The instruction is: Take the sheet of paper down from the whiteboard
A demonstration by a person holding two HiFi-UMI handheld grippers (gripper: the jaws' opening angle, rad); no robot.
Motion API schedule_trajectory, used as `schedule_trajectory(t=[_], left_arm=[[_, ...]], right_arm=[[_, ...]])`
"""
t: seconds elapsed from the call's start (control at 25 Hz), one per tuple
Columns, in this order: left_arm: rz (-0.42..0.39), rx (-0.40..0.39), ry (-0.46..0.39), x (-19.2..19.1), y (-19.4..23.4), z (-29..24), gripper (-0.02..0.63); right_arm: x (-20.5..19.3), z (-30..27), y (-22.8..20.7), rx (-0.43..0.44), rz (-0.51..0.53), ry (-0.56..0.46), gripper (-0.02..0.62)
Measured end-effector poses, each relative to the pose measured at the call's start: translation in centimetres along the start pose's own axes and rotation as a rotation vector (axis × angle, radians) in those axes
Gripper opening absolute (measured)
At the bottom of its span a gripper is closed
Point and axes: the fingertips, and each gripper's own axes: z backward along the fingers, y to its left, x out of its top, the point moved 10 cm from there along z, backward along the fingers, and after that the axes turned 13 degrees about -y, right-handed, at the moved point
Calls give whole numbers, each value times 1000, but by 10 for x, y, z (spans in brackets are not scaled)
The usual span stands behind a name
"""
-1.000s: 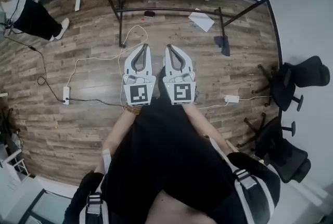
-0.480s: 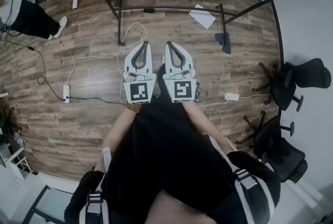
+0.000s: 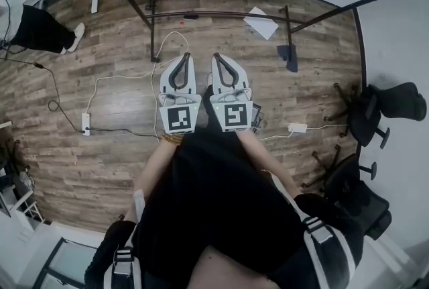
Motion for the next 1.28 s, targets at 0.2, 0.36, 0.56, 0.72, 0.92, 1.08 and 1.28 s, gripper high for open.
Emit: schedule_trajectory(t=[0.2, 0.36, 0.56, 0.72, 0.92, 1.08, 1.28], left_arm=[[-10, 3, 9, -9, 0, -26, 14], [-9, 6, 13, -14, -2, -51, 14], [-15, 15, 19, -20, -5, -84, 14], [-25, 7, 14, -27, -16, -109, 14], [-47, -14, 26, -39, -28, -142, 14], [-63, -17, 16, -41, -38, -161, 14], [-69, 1, 31, -41, -38, -169, 14]], right_arm=[[-6, -22, -21, 13, -14, -18, -2], [-11, -39, -40, 20, -15, -14, -2], [-14, -60, -67, 42, 0, -10, -2], [-18, -70, -92, 65, 31, -7, -2], [-26, -82, -120, 79, 29, -12, -2], [-31, -90, -142, 62, 12, -26, -2], [-35, -103, -149, 66, -10, -45, -2]])
